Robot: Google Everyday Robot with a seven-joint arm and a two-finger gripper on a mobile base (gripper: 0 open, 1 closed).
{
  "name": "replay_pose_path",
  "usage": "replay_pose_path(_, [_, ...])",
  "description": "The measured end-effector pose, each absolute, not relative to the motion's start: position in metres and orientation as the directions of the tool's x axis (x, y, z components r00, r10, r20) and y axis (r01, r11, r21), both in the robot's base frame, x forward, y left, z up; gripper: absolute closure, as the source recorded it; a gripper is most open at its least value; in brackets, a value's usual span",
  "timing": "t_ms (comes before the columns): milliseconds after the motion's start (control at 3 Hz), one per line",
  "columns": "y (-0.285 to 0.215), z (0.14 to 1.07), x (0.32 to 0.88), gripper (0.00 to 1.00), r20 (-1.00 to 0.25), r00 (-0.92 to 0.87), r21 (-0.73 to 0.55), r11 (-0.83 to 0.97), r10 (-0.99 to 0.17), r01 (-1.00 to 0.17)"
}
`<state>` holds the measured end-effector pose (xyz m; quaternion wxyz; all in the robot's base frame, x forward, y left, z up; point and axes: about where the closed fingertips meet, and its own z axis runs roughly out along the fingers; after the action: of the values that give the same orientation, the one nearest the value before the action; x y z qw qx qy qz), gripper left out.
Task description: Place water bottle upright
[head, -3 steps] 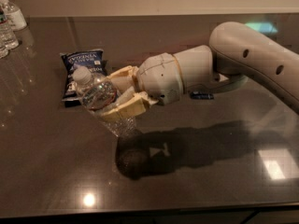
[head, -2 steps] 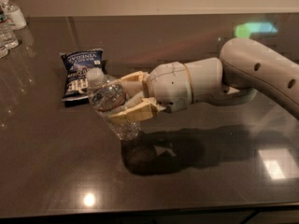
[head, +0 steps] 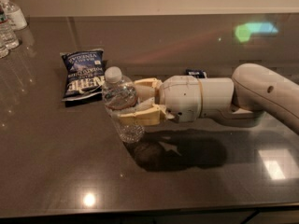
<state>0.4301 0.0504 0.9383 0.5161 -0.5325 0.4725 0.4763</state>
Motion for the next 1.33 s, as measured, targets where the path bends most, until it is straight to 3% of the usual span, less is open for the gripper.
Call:
replay_pose_path(1000, [0.037, 0.923, 0.432, 1.00, -0.997, 0.027, -0.022, 0.064, 0.079, -0.998])
replay_pose_path(1333, [0.034, 0.921, 0.432, 0.82, -0.994, 0.033, -0.023, 0.105, 0.100, -0.994])
